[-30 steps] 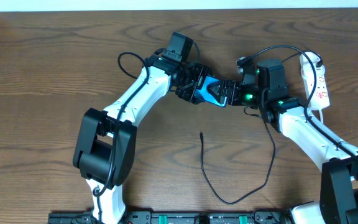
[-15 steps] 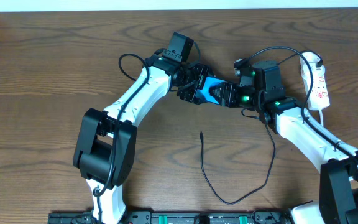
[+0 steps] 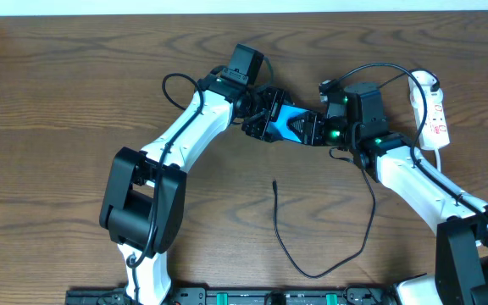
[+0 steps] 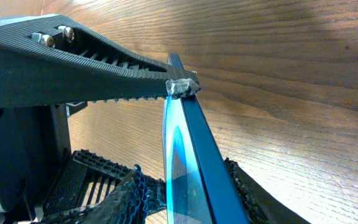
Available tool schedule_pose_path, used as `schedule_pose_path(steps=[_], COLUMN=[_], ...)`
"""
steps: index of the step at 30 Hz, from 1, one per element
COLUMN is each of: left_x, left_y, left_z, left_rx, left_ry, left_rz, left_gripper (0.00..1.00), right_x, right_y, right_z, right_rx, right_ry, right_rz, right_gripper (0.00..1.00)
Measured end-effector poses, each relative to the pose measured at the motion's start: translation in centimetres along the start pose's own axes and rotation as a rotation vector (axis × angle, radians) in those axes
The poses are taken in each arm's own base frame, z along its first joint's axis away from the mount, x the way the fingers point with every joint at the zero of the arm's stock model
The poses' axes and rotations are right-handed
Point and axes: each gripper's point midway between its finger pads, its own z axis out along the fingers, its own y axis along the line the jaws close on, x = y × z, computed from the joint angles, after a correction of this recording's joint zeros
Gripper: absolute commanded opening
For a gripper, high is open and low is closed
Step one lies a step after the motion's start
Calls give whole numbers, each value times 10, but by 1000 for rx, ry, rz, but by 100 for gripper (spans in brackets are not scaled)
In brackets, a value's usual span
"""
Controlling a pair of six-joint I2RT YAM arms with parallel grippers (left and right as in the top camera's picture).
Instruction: Plug charger to phone and switch on socket
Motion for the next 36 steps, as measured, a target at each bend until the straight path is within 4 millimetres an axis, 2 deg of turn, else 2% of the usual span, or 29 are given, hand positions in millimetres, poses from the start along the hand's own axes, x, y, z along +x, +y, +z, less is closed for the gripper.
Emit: schedule_pose_path(steps=[6,11,17,21,29,33,35,36], left_x=[3,5,6,8,8,8,9,10], left_y=[0,0,1,1,1,1,0,-2], left_z=[0,0,0,1,1,1,1,1], left_rx=[-2,-3,-4,-6,-7,-3,-1,6], left_ry=[16,28,34,36,36,35,43,43], left_rz=[0,0,0,3,5,4,-4,1], left_gripper=[7,7,7,7,7,7,7,10], right_x=[0,0,0,0,1,1,4,6], right_y=[0,0,-1,-1,-1,-2,-5,-4], right_z=[0,0,0,0,0,0,1,1], right_rx=[2,2,4,5,7,10,18,15], right_ry=[-1,0,1,1,2,4,12,20], right_rz=[0,0,1,2,9,17,18,18], right_gripper=[37,24,24,16,10,1,1,1])
